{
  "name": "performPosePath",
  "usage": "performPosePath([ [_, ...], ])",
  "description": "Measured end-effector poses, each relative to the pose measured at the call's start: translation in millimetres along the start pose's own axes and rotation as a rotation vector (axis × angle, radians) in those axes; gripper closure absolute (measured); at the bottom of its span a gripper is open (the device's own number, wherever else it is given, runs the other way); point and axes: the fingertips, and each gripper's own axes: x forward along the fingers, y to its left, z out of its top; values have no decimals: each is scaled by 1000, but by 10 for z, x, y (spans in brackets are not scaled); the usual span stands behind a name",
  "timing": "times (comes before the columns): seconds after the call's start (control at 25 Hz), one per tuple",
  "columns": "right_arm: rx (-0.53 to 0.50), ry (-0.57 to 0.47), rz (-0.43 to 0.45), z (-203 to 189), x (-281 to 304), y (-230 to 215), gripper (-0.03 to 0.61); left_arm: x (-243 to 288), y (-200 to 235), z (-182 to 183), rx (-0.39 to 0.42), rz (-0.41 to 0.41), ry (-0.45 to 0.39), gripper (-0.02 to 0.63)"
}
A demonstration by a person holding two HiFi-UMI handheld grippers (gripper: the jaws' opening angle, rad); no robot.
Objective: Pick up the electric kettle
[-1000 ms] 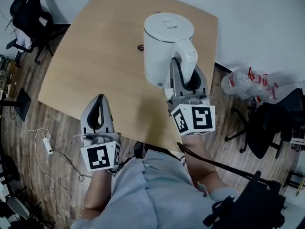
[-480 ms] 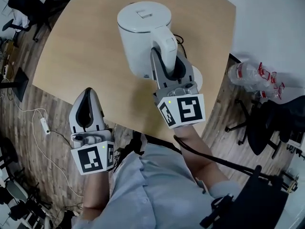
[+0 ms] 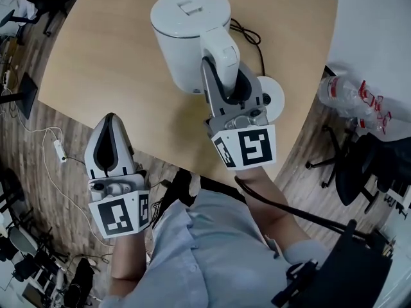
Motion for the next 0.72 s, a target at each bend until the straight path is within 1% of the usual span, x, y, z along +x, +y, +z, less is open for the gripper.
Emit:
performPosePath([
  [0.16, 1, 1, 2, -87, -150, 19, 463, 6, -51, -30, -1, -13, 6, 614],
  [0.32, -8, 34, 7, -258, -280, 86, 460, 74, -111, -28, 1, -40, -2, 614],
  [0.52, -27, 76, 0, -411, -452, 233, 456, 38, -155, 35, 6, -77, -20, 614],
  [0.56, -27, 72, -5, -419, -466, 253, 455, 35, -167, 44, 6, -85, -23, 614],
  [0.64, -18, 31, -28, -358, -477, 273, 451, 25, -203, 63, 6, -100, -27, 614],
  [0.72, -32, 5, -51, -298, -491, 264, 453, 2, -252, 92, 10, -112, -33, 614],
])
